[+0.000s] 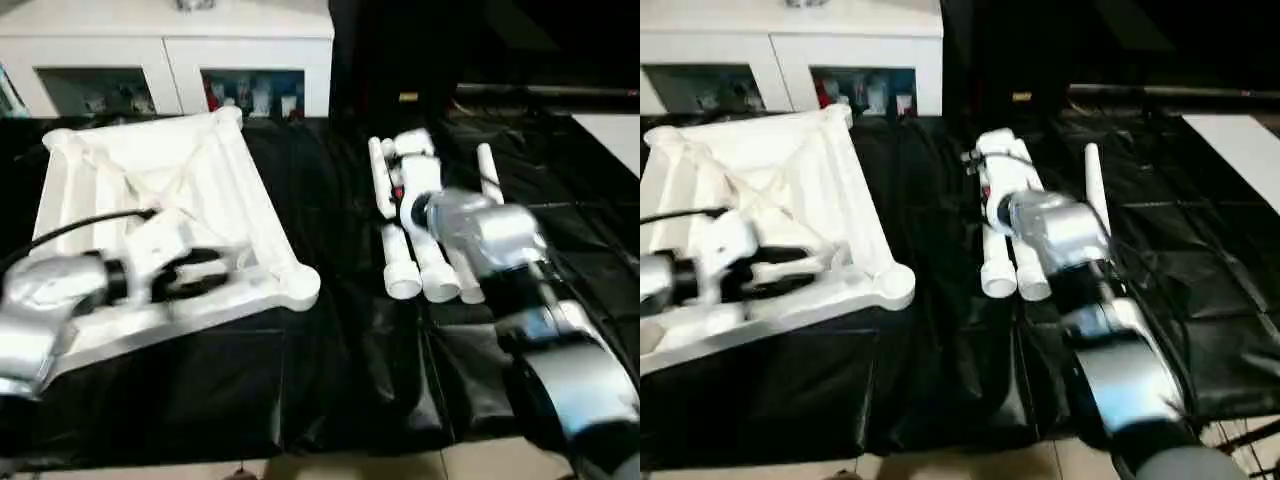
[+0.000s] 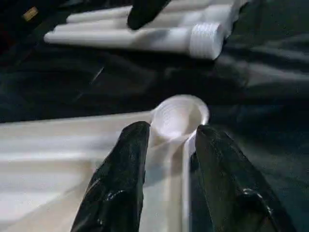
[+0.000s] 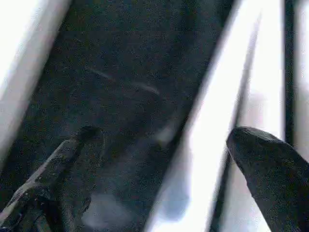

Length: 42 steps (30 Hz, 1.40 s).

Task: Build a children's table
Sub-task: Pick table leg

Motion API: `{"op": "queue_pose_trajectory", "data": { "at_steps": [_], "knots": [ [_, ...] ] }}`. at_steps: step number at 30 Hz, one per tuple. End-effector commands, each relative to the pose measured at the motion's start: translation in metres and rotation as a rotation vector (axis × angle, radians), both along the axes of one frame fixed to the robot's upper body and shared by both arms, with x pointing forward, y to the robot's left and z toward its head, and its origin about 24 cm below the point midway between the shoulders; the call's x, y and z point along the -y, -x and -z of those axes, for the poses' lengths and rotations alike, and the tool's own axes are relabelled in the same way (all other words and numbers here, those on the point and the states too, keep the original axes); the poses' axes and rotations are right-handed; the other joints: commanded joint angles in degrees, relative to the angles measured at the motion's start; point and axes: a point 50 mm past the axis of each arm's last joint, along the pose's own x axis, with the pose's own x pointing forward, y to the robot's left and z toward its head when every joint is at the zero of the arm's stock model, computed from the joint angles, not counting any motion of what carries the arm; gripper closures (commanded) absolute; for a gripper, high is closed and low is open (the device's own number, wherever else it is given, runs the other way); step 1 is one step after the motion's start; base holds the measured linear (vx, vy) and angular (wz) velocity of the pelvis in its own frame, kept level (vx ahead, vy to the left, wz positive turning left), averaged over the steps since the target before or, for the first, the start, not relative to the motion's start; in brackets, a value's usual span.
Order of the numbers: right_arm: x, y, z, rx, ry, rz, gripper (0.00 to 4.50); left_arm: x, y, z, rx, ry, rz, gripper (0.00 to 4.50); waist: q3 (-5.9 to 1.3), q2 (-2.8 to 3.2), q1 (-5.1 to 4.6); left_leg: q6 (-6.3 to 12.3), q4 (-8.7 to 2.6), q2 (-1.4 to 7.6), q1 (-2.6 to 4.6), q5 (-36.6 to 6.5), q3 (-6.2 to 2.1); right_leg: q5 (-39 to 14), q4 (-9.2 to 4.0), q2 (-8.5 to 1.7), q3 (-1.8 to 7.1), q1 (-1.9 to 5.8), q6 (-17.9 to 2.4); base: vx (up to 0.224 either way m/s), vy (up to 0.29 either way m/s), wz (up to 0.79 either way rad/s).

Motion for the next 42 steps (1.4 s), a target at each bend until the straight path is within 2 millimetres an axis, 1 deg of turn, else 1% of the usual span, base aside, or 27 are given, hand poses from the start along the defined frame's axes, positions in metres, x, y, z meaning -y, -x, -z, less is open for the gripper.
{"op": "queue_pose_trajectory", "data": {
  "at_steps": [1,2,3,5,7,8,9,11,12,14,17,19,26,28,29,31,34,38,42],
  "knots": [
    [0.005,-0.005,-0.005,0.000,0.004,0.050,0.00,0.008,0.003,-0.001,-0.009,0.016,0.029,2.66,-3.86,0.54,0.08,-1.95,-3.99,3.22,0.65,-2.2,-0.70,6.5,-3.15,-5.32,3.22,2.91,-14.4,0.000,0.000,0.00],
    [0.008,-0.004,0.000,-0.053,0.017,0.073,0.00,0.010,0.005,0.001,-0.017,0.017,0.037,2.66,-3.88,0.46,0.03,-1.88,-3.97,3.21,0.62,-2.1,-0.72,6.5,-3.12,-5.29,3.21,2.96,-14.4,0.000,0.000,0.00],
    [0.010,-0.004,0.003,-0.081,0.034,0.082,0.00,0.012,0.006,0.002,-0.024,0.015,0.042,2.66,-3.88,0.56,-0.11,-1.90,-3.96,3.23,0.63,-2.2,-0.77,5.9,-3.10,-5.27,3.13,2.92,-14.8,0.000,0.000,0.00],
    [0.012,-0.003,0.006,-0.094,0.041,0.094,0.00,0.013,0.007,0.003,-0.028,0.009,0.050,2.66,-3.76,0.60,-0.03,-1.85,-3.94,3.31,0.58,-2.6,-0.68,5.1,-3.21,-5.30,3.16,2.91,-14.5,0.000,0.000,0.00],
    [0.014,-0.002,0.013,-0.119,0.035,0.126,0.00,0.018,0.009,0.003,-0.039,0.006,0.068,2.66,-3.88,0.66,-0.01,-2.03,-3.86,3.38,0.70,-2.6,-0.64,5.2,-3.16,-5.26,3.15,2.88,-14.5,0.000,0.000,0.00],
    [0.014,-0.002,0.016,-0.140,0.009,0.135,0.00,0.020,0.010,0.003,-0.042,0.007,0.080,2.66,-3.93,0.87,0.07,-2.10,-3.79,3.35,0.71,-2.4,-0.64,5.6,-3.09,-5.28,3.15,2.86,-14.6,0.000,0.000,0.00],
    [0.013,-0.001,0.018,-0.156,-0.013,0.133,0.00,0.022,0.011,0.002,-0.043,0.009,0.086,2.66,-3.90,0.76,0.06,-2.12,-3.81,3.36,0.66,-2.5,-0.62,5.8,-3.10,-5.17,3.12,2.88,-14.7,0.000,0.000,0.00],
    [0.010,0.000,0.020,-0.182,-0.058,0.124,0.00,0.024,0.011,0.001,-0.042,0.010,0.095,2.66,-3.92,0.74,0.02,-2.06,-3.81,3.41,0.68,-2.9,-0.64,5.9,-2.99,-5.09,3.03,2.90,-14.8,0.000,0.000,0.00],
    [0.008,0.001,0.021,-0.196,-0.072,0.119,0.00,0.025,0.011,0.001,-0.041,0.010,0.099,2.66,-3.85,0.68,0.06,-1.92,-3.83,3.38,0.57,-2.9,-0.60,5.7,-3.00,-5.03,3.01,2.93,-14.8,0.000,0.000,0.00],
    [0.007,0.001,0.024,-0.206,-0.074,0.119,0.00,0.027,0.011,0.000,-0.040,0.008,0.105,2.66,-3.87,0.72,0.05,-1.74,-3.76,3.40,0.56,-3.0,-0.58,5.5,-3.03,-5.12,2.99,2.90,-15.0,0.000,0.000,0.00],
    [0.005,0.000,0.023,-0.197,-0.086,0.117,0.00,0.028,0.011,-0.001,-0.040,0.004,0.108,2.66,-3.85,0.88,0.16,-1.99,-3.78,3.50,0.73,-3.7,-0.56,4.1,-3.14,-5.19,2.97,2.69,-14.9,0.000,0.000,0.00],
    [0.005,-0.003,0.019,-0.137,-0.048,0.106,0.00,0.028,0.012,-0.001,-0.038,-0.001,0.111,2.66,-3.86,0.87,0.11,-2.30,-3.81,3.49,0.70,-4.0,-0.57,3.7,-3.15,-5.24,2.96,2.71,-14.9,0.000,0.000,0.00],
    [0.002,-0.007,0.011,-0.107,0.009,0.081,0.00,0.029,0.012,-0.002,-0.038,0.000,0.118,2.66,-3.93,0.81,0.13,-1.99,-3.73,3.43,0.65,-3.0,-0.54,4.7,-3.02,-5.09,2.87,2.76,-14.9,0.000,0.000,0.00],
    [0.000,-0.009,0.005,-0.080,0.023,0.075,0.00,0.029,0.012,-0.002,-0.037,0.000,0.120,2.66,-3.95,0.82,0.17,-1.88,-3.69,3.43,0.62,-2.8,-0.55,5.0,-2.96,-5.09,2.87,2.75,-14.9,0.000,0.000,0.00],
    [0.000,-0.010,0.003,-0.073,0.019,0.072,0.00,0.029,0.012,-0.002,-0.038,0.001,0.120,2.66,-3.93,0.71,0.15,-1.87,-3.72,3.45,0.63,-2.9,-0.54,4.9,-2.98,-5.09,2.87,2.74,-14.8,0.000,0.000,0.00],
    [-0.005,-0.013,-0.005,-0.037,-0.011,0.051,0.00,0.029,0.012,-0.002,-0.038,0.000,0.121,2.66,-3.94,0.77,0.17,-1.73,-3.69,3.45,0.61,-2.8,-0.55,5.2,-2.94,-5.13,2.89,2.75,-14.8,0.000,0.000,0.00],
    [-0.010,-0.014,-0.013,-0.026,-0.041,0.021,0.00,0.029,0.012,-0.003,-0.038,-0.001,0.122,2.66,-3.98,0.81,0.14,-1.48,-3.65,3.45,0.58,-2.7,-0.55,5.6,-2.87,-5.03,2.85,2.78,-14.9,0.000,0.000,0.00],
    [-0.015,-0.012,-0.007,-0.064,-0.043,0.014,0.00,0.030,0.012,-0.003,-0.040,-0.003,0.131,2.66,-3.99,0.86,0.19,-1.29,-3.60,3.50,0.59,-2.4,-0.54,6.1,-2.83,-5.10,2.87,2.72,-15.1,0.000,0.000,0.00],
    [-0.019,-0.006,0.010,-0.115,-0.032,0.014,0.00,0.034,0.013,-0.002,-0.042,0.000,0.142,2.66,-4.05,0.87,0.31,-1.36,-3.60,3.54,0.59,-2.1,-0.55,6.3,-2.78,-5.17,2.82,2.72,-15.4,0.000,0.000,0.00]
  ]
}}
